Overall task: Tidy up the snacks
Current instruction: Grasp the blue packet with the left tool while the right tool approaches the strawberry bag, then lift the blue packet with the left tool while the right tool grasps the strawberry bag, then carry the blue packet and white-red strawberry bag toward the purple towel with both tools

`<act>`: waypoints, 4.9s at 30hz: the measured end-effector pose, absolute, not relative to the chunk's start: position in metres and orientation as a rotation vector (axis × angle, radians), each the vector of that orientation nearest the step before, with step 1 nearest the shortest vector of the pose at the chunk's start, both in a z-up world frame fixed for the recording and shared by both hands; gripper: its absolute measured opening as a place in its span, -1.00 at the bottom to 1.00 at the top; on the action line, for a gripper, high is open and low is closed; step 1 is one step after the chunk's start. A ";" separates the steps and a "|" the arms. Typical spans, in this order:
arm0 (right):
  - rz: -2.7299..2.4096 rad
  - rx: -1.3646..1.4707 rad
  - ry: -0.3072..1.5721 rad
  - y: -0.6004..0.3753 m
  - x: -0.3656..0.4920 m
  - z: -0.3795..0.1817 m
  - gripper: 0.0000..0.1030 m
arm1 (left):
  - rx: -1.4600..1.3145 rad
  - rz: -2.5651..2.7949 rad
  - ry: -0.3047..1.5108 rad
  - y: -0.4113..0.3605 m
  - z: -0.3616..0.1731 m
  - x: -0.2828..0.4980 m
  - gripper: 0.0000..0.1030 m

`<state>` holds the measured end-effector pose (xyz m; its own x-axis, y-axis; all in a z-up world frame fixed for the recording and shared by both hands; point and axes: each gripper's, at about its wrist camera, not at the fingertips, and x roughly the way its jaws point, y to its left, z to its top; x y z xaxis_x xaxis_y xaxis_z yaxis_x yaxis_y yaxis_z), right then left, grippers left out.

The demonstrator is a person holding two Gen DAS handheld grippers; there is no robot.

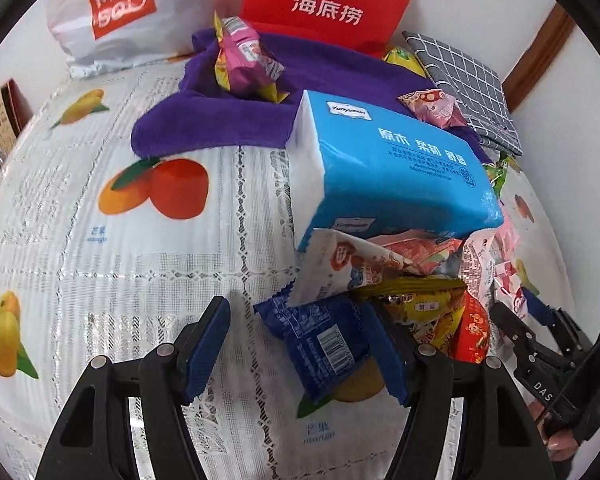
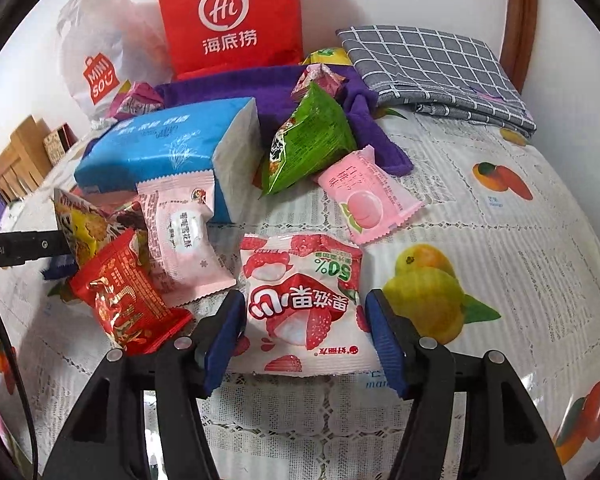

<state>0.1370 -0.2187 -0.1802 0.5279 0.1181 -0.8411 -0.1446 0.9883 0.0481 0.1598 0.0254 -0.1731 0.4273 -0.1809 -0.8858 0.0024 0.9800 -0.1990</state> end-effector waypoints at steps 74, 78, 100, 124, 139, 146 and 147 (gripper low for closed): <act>0.178 0.074 0.962 -0.225 0.116 -0.139 -0.70 | -0.068 -0.097 0.874 0.067 -0.115 0.111 -0.46; 0.169 0.067 0.963 -0.227 0.117 -0.136 -0.70 | -0.068 -0.102 0.867 0.064 -0.111 0.111 -0.46; 0.097 -0.038 1.014 -0.216 0.122 -0.176 0.21 | -0.124 -0.130 0.884 0.071 -0.118 0.116 -0.45; 0.129 0.027 0.915 -0.208 0.122 -0.116 0.04 | -0.130 -0.184 0.838 0.069 -0.098 0.140 -0.45; 0.153 0.053 0.823 -0.187 0.169 -0.076 0.04 | -0.110 -0.161 0.817 0.082 -0.081 0.167 -0.45; 0.168 0.036 0.805 -0.174 0.188 -0.074 0.04 | -0.103 -0.159 0.811 0.087 -0.076 0.178 -0.45; 0.169 0.036 0.802 -0.172 0.191 -0.073 0.04 | -0.104 -0.159 0.811 0.087 -0.076 0.178 -0.45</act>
